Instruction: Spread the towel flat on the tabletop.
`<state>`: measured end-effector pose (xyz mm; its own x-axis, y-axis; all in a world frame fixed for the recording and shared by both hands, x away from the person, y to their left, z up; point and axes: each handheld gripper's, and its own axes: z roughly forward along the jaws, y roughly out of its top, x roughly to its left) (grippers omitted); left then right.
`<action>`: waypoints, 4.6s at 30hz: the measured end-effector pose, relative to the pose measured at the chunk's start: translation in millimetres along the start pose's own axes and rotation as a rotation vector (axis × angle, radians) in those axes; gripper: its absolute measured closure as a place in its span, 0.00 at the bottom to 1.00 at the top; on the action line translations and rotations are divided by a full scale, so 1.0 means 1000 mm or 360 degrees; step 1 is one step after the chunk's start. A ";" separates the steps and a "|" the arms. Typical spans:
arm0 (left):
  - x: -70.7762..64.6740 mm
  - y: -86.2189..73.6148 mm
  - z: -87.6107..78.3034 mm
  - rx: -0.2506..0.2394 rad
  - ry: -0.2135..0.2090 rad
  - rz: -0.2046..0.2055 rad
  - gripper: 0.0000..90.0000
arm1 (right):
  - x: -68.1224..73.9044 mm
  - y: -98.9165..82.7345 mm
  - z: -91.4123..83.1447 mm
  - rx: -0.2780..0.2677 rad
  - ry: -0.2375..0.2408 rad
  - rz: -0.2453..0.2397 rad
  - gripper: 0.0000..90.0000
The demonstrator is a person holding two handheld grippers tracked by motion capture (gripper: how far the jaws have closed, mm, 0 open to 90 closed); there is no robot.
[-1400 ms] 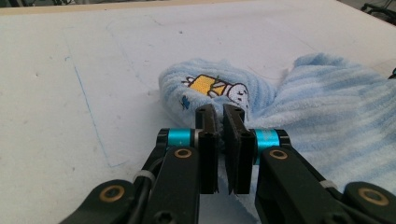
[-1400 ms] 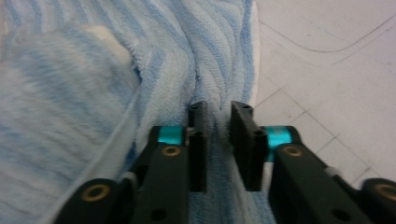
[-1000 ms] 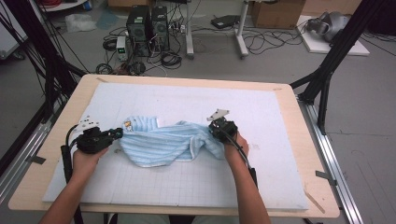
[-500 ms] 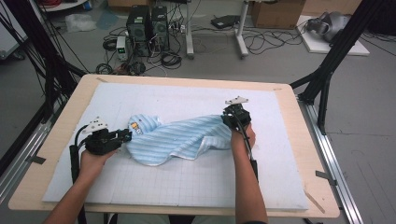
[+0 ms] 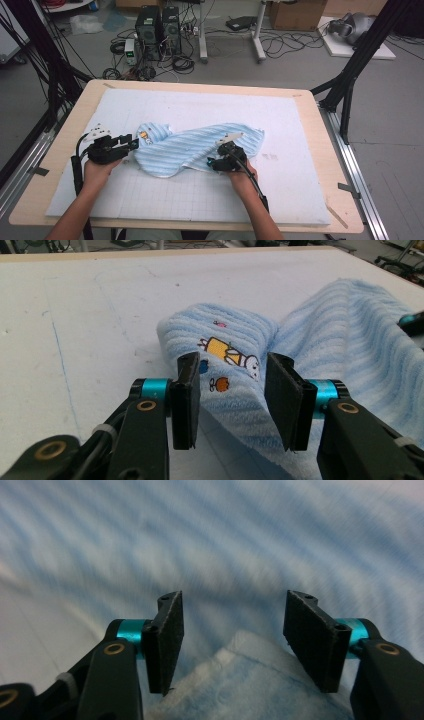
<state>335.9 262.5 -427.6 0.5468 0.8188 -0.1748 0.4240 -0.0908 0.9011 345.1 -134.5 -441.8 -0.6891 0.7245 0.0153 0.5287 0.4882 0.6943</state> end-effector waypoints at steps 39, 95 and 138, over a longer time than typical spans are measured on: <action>-0.032 0.032 0.064 0.0138 -0.0238 0.0162 0.52 | -0.079 -0.044 -0.070 -0.0209 -0.0598 0.0251 0.54; 0.010 0.026 0.068 0.0249 0.0091 0.0079 0.96 | -0.095 0.013 0.002 0.0011 -0.0592 0.0127 0.96; -0.090 0.004 0.092 0.0458 -0.0610 0.0567 0.93 | -0.059 -0.027 -0.050 -0.0357 -0.0379 0.0270 0.36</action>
<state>355.0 136.5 -444.6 0.8902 0.4515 -0.0607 0.3160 -0.5160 0.7962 346.8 -214.7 -425.6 -0.4525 0.8917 -0.0057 0.4857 0.2519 0.8371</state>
